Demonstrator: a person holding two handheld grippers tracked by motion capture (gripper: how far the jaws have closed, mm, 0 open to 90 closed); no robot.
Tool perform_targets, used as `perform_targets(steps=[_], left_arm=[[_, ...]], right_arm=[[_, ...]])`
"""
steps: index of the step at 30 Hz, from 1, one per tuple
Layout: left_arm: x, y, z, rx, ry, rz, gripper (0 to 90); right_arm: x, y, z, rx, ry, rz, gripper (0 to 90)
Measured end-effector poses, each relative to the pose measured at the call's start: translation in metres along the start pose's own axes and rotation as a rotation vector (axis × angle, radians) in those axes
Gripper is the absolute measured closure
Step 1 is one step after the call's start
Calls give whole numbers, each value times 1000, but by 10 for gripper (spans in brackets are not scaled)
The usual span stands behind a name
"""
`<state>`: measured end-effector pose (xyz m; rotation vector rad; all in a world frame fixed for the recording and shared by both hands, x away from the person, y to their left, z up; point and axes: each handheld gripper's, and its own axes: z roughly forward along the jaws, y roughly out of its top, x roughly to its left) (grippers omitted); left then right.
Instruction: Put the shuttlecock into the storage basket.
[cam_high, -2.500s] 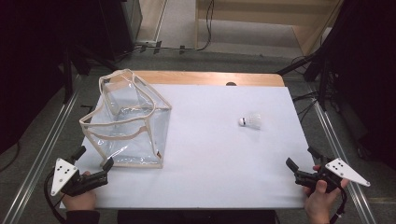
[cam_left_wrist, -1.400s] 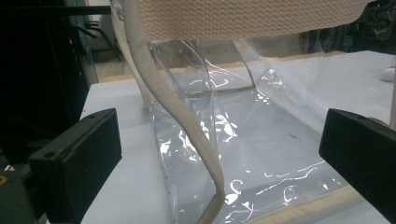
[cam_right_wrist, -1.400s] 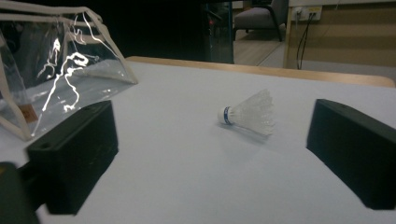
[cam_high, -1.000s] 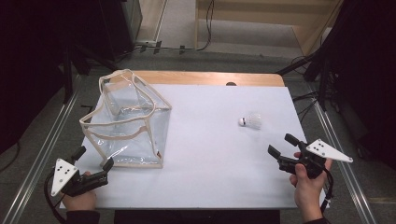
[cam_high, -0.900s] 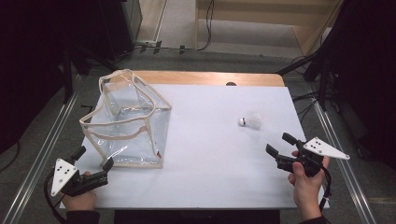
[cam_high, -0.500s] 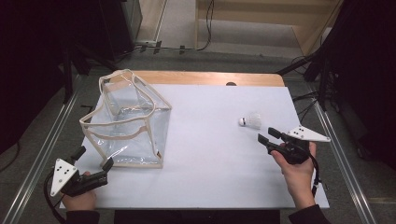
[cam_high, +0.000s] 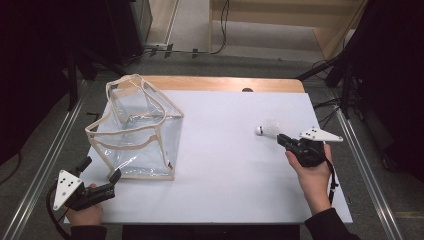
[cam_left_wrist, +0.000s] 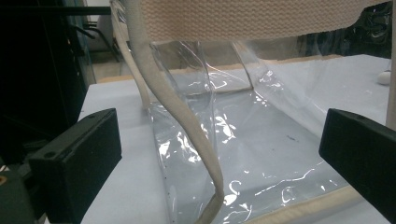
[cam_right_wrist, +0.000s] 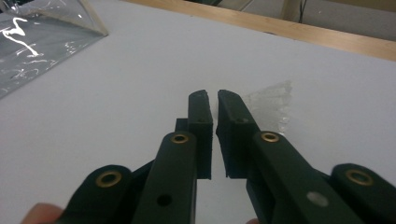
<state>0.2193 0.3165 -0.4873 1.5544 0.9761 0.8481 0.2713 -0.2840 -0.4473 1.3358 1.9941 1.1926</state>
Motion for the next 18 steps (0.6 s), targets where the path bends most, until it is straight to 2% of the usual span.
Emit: perform_targets(steps=[6, 18], left_arm=[[0, 0, 0, -2, -1, -4, 0], [1, 0, 0, -5, -1, -7, 0]], right_arm=[[-2, 6, 9, 27, 33, -7, 878], [-12, 11, 34, 113, 7, -12, 880]])
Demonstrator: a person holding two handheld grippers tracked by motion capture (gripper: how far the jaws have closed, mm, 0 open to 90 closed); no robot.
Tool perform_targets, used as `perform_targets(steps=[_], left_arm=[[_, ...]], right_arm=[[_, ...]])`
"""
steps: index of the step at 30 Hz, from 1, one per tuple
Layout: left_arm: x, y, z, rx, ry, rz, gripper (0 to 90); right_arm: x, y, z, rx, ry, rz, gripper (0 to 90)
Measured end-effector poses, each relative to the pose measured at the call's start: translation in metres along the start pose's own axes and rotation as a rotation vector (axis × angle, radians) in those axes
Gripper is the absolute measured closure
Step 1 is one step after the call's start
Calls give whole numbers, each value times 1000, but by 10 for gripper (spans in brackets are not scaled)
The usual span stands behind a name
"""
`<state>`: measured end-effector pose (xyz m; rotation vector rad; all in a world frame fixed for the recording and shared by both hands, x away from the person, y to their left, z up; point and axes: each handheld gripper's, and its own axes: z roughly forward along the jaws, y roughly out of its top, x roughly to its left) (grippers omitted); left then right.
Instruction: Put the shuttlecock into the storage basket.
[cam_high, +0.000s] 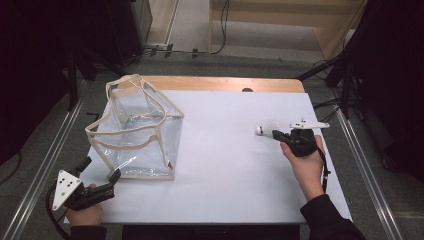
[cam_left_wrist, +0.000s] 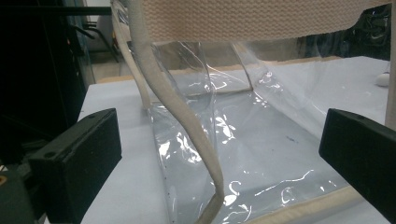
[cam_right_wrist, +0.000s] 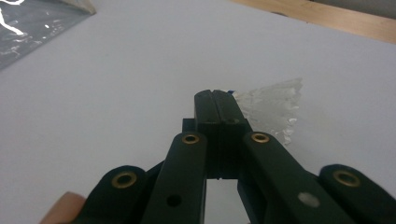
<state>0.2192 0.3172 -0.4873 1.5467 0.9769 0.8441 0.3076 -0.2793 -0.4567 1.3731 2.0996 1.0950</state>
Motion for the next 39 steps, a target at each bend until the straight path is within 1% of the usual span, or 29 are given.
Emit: perform_targets(steps=[2, 3, 4, 5, 7, 8, 9, 12, 16, 17, 19, 22, 25, 26, 28, 30, 33, 35, 36, 39], left_arm=[[0, 0, 0, 0, 0, -1, 0], [0, 0, 0, 0, 0, 0, 0], [0, 0, 0, -1, 0, 0, 0], [0, 0, 0, -1, 0, 0, 0], [0, 0, 0, -2, -1, -2, 0], [0, 0, 0, -2, -1, -1, 0], [0, 0, 0, -1, 0, -1, 0], [0, 0, 0, -1, -1, -1, 0], [1, 0, 0, -3, -2, -3, 0], [0, 0, 0, -3, -1, -3, 0], [0, 0, 0, -3, -1, -3, 0], [0, 0, 0, -3, -2, -3, 0], [1, 0, 0, -4, -2, -3, 0], [1, 0, 0, -4, -2, -3, 0], [1, 0, 0, -3, -2, -4, 0], [1, 0, 0, -3, -2, -3, 0], [1, 0, 0, -3, -2, -3, 0], [0, 0, 0, -3, -2, -4, 0], [1, 0, 0, -3, -2, -3, 0], [1, 0, 0, -3, -3, -3, 0]], right_arm=[[-1, -1, 2, 8, -1, 2, 880], [-3, -2, 7, 26, -10, 4, 880], [-3, -2, 7, 26, -10, 4, 880], [-5, -5, 10, 45, -11, 14, 881], [-6, -6, 12, 52, -14, 17, 881], [-7, -8, 16, 68, -10, 25, 882], [-7, -8, 16, 68, -10, 25, 882], [-5, -9, 23, 94, -16, 21, 882], [-5, -11, 28, 113, -23, 24, 882], [-5, -12, 29, 118, -28, 20, 882], [-7, -15, 34, 139, -40, 37, 882], [-9, -18, 37, 152, -45, 47, 882], [-11, -18, 41, 169, -65, 53, 882], [-12, -18, 44, 180, -78, 55, 882], [-13, -18, 46, 184, -81, 54, 883], [-15, -18, 50, 192, -98, 55, 882], [-19, -19, 53, 186, -101, 61, 882], [-23, -20, 54, 187, -108, 71, 883], [-25, -20, 56, 187, -111, 86, 883], [-28, -19, 57, 185, -112, 96, 882]])
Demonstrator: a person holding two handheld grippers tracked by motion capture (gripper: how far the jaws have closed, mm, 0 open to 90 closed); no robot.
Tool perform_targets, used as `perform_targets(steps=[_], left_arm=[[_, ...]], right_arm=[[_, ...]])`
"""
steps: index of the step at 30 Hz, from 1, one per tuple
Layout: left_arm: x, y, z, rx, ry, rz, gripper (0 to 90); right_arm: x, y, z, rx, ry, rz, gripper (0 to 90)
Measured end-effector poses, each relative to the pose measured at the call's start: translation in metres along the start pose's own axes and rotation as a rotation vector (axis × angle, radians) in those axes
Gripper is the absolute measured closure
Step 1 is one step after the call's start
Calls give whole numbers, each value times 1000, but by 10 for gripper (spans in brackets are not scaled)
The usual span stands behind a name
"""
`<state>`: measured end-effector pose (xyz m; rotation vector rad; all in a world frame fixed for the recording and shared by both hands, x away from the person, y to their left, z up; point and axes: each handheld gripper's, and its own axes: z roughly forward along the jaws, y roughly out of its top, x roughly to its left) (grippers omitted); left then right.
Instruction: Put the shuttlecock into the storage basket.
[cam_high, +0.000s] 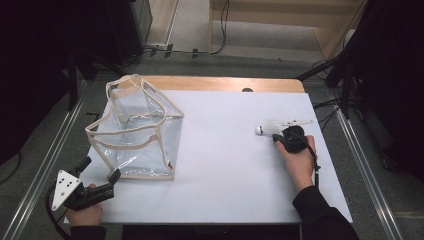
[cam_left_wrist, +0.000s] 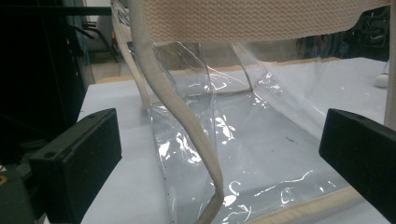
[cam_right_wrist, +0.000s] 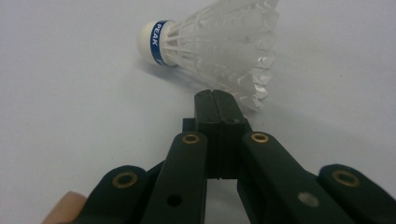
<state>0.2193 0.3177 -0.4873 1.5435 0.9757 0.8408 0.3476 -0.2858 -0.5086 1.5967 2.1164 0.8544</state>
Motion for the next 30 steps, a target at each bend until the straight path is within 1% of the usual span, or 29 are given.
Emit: perform_targets(steps=[4, 5, 6, 8, 9, 12, 13, 19, 21, 22, 23, 25, 30], left_arm=[[0, 0, 0, 1, 0, 1, 0], [0, 0, 0, 0, 1, 0, 0], [0, 0, 0, 0, 0, 0, 0], [0, 0, 0, -2, 0, -1, 0], [0, 0, 0, -2, 0, -1, 0], [0, 0, 0, -3, 0, -1, 0], [0, 0, 0, -2, -1, -1, 0], [1, 0, -1, -2, -2, -2, 0], [2, 0, -1, -2, -2, -8, 0], [2, 0, -1, -3, -3, -10, 0], [2, 0, -1, -4, -3, -11, 0], [2, 0, -1, -4, -4, -12, 0], [2, 0, -1, -2, -4, -13, 0]], right_arm=[[1, 8, 2, -10, -5, 8, 882], [3, 12, 4, -15, -8, 5, 882], [3, 12, 4, -15, -8, 5, 882], [4, 16, 7, -13, -13, -2, 883], [5, 20, 11, -8, -16, 3, 882], [6, 23, 14, -7, -21, -2, 882], [7, 25, 18, 5, -26, -7, 882], [7, 32, 26, 17, -40, -10, 882], [7, 33, 26, 18, -40, -7, 882], [6, 34, 27, 14, -42, -9, 882], [6, 36, 27, 15, -43, 0, 882], [6, 39, 28, 14, -48, 4, 882], [7, 48, 33, 11, -54, -5, 882]])
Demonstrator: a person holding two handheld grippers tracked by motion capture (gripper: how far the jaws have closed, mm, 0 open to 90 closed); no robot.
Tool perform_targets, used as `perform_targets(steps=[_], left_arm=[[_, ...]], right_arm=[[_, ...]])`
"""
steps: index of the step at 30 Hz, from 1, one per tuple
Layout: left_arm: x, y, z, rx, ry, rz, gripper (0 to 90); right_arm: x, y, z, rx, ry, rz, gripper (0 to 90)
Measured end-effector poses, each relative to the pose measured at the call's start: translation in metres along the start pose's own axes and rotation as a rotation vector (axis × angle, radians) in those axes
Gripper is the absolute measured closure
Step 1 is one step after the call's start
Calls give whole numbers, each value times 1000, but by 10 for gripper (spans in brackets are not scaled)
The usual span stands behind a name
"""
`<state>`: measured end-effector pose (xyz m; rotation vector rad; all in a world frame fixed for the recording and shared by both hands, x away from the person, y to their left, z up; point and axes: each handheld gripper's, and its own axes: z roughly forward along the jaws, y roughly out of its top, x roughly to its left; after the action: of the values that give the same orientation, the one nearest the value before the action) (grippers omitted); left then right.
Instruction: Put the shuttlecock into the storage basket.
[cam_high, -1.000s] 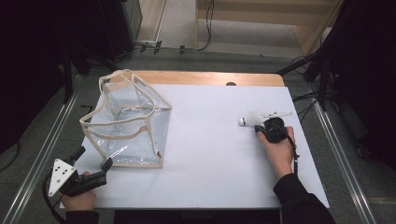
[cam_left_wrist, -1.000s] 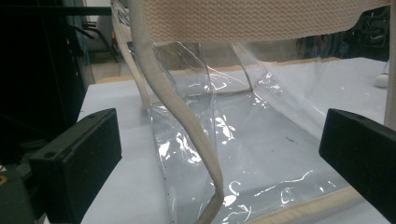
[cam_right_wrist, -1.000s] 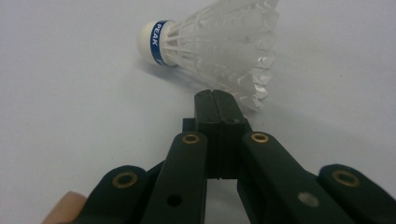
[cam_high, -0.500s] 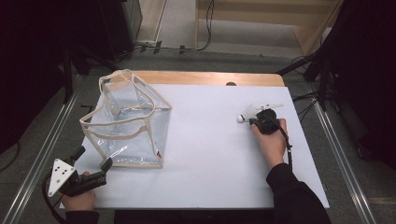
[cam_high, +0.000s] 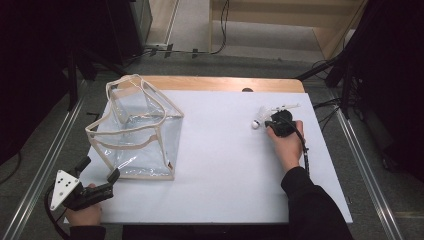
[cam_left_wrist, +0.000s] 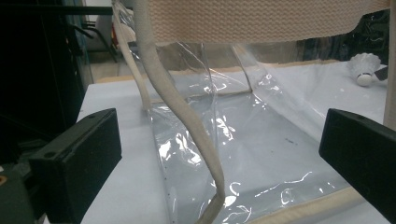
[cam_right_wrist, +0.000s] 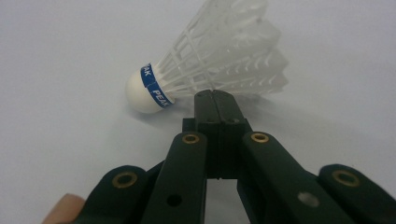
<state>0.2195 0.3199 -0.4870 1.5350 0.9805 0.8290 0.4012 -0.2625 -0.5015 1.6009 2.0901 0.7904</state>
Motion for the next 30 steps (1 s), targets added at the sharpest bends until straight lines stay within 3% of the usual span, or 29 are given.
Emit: perform_targets(steps=[11, 25, 30], left_arm=[[1, 0, -1, -3, -3, -9, 0], [2, 0, -1, -7, -8, -18, 0], [3, 0, -1, -9, -8, -19, 0]], right_arm=[[16, 20, 15, 6, 1, -48, 881], [34, 38, 29, -12, 52, -70, 882], [43, 44, 31, -16, 67, -102, 881]])
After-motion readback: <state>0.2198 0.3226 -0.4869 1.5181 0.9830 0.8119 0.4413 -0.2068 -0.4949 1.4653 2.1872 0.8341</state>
